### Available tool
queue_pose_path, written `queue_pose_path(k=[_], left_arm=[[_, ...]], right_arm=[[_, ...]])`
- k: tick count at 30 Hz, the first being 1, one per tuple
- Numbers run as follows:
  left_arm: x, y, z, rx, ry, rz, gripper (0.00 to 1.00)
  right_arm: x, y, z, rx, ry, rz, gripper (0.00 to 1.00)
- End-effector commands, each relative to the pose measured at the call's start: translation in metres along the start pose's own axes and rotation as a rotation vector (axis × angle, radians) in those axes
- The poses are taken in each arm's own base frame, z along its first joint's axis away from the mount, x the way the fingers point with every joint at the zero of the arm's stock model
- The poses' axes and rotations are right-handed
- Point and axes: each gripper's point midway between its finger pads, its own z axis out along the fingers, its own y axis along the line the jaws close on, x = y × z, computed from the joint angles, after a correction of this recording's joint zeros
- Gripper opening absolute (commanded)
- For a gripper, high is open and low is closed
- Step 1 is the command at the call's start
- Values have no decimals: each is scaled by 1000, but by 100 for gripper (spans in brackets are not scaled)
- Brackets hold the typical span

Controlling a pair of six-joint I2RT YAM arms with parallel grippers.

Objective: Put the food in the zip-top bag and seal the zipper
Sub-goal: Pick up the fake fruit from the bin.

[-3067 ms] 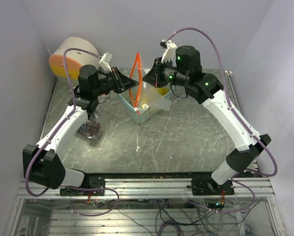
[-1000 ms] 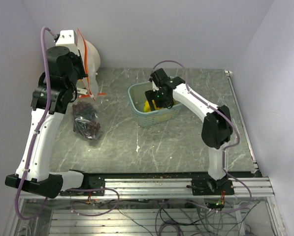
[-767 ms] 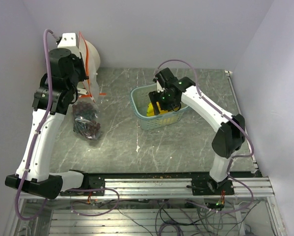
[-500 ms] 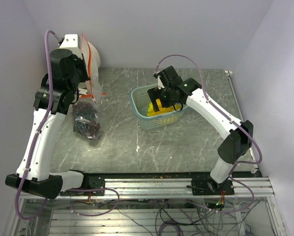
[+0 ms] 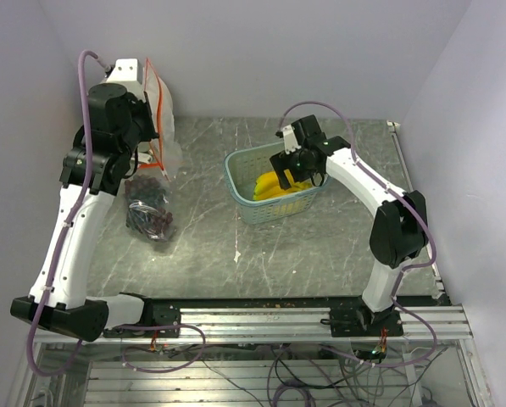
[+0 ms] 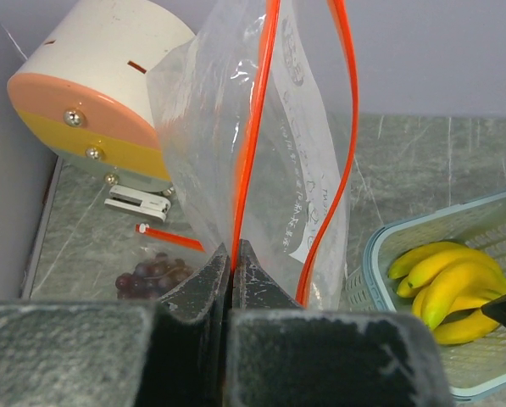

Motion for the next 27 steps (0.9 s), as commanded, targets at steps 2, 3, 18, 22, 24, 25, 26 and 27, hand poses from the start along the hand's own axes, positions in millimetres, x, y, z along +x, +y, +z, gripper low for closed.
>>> queue_pose_path(k=[2,3,18,22,24,25,26,27], left_arm=[[-6,-10,8,36,-18,-5,7],[-6,-10,10,38,-17,-3,7],[26,-25,24,99,72,5,7],[58,-33,32,139,153,-17,7],[71,-42,38,179,190,-35,7],[78,-47,41,201,207,-43,7],[86,-51,44,221,226,-56,7],[93,-55,47,239,243,-68,7]], right_arm=[[-2,-3,19,-32,-18,-62,83],[1,-2,23,-38,-8,-59,82],[22,10,35,-73,65,13,17],[-11,3,7,-23,-40,52,0],[-27,1,-9,-6,-101,67,0],[-34,0,-17,-2,-126,75,0],[-40,0,-24,1,-147,84,0],[-44,0,-30,2,-163,94,0]])
